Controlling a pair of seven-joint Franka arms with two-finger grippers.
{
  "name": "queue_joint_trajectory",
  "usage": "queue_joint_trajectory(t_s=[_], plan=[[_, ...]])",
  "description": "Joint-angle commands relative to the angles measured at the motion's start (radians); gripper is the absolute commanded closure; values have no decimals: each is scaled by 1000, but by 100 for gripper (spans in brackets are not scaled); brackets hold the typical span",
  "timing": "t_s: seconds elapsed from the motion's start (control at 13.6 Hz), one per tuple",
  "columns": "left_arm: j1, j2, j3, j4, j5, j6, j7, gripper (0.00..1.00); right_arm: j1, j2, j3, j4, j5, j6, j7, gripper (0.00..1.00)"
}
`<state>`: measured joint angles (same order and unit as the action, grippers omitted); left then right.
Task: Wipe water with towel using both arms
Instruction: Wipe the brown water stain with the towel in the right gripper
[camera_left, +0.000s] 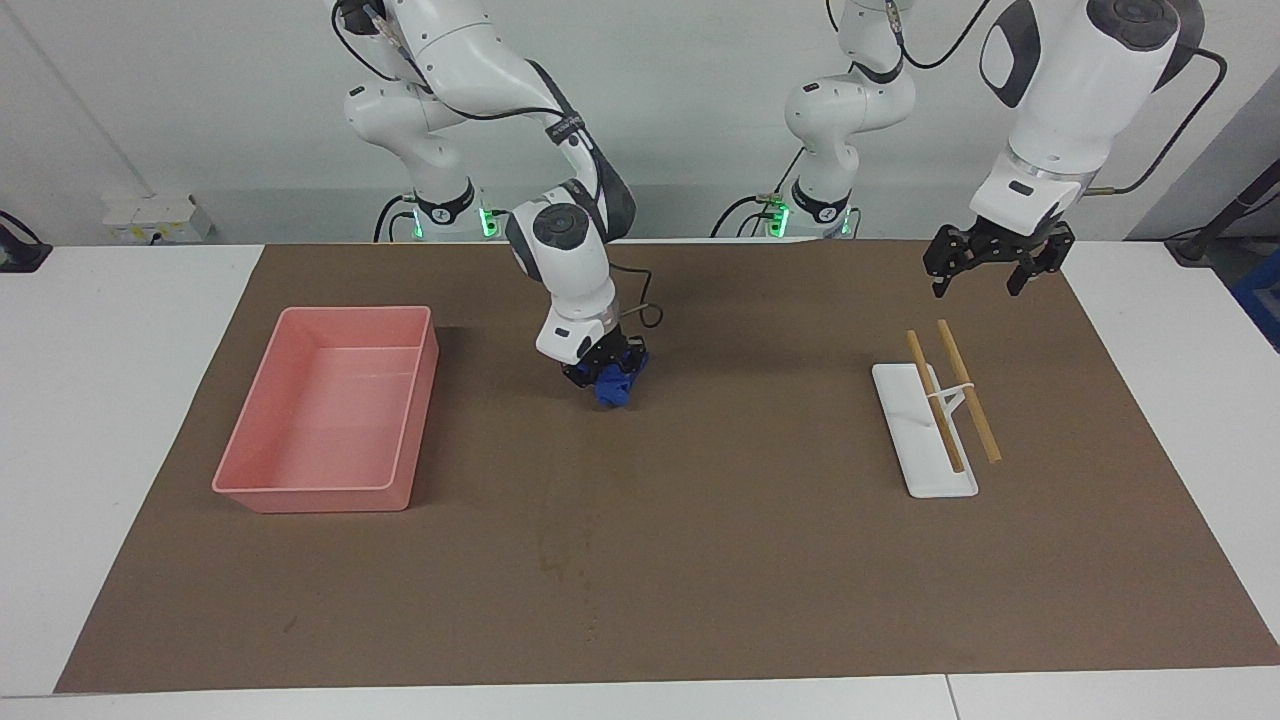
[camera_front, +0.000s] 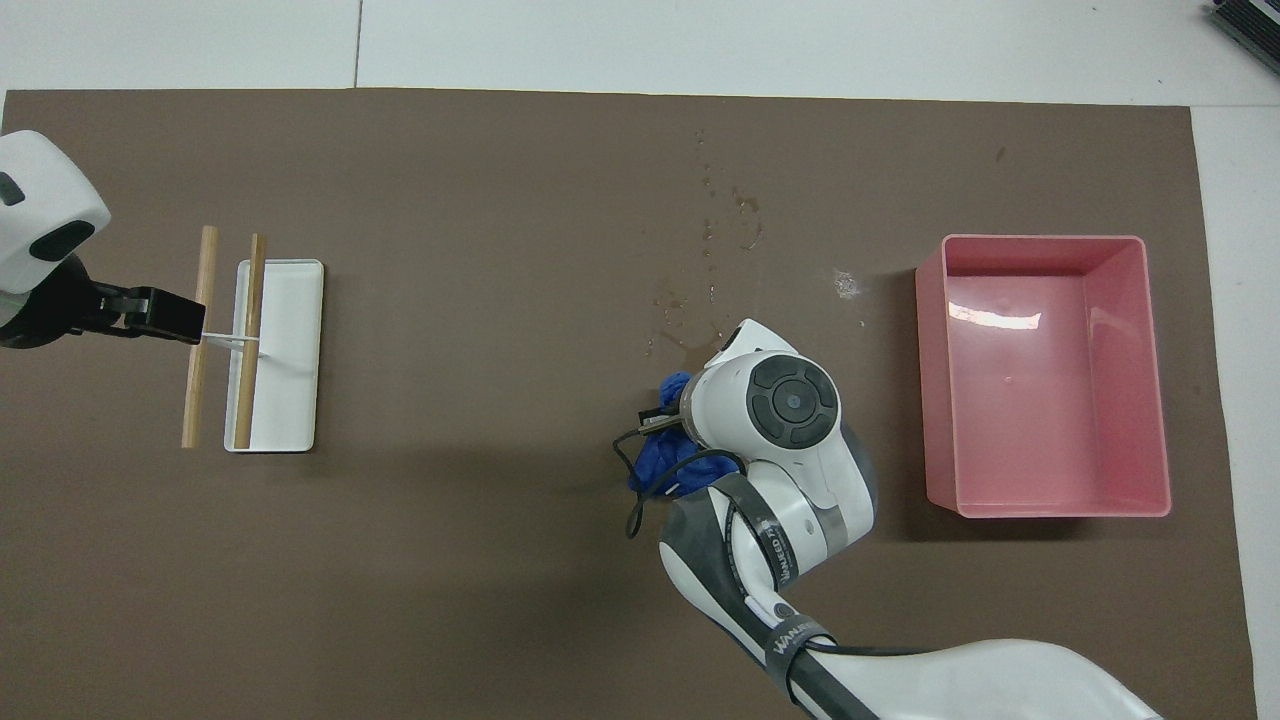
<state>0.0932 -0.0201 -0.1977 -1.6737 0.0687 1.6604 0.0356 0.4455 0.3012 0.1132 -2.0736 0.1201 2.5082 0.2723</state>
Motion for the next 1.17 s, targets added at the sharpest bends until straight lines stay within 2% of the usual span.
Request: queue_joint_trajectory(t_s=[0.0,0.15,0.44,0.59,0.81,1.1], plan=[[-153,40,156,101,8,-97,53,0,-40,12,9,-2,-25,38,24,100],[-145,36,156,94,-42,-82,61,0,-56,15,9,-3,-25,63,22,100],[-155,19,152,45,-44,-41,50,0,-79,65,9,9,-20,155,25,100],[-139,9,164,71,-149,-44,52,0,-86,85,9,32,-8,170,25,100],[-133,8,158,118,-104,-121,61,0,-102,102,9,53,-7,179,24,100],[-130,6,159,120,-103,-131,61,0,-108,147,9,105,-7,198,24,100]])
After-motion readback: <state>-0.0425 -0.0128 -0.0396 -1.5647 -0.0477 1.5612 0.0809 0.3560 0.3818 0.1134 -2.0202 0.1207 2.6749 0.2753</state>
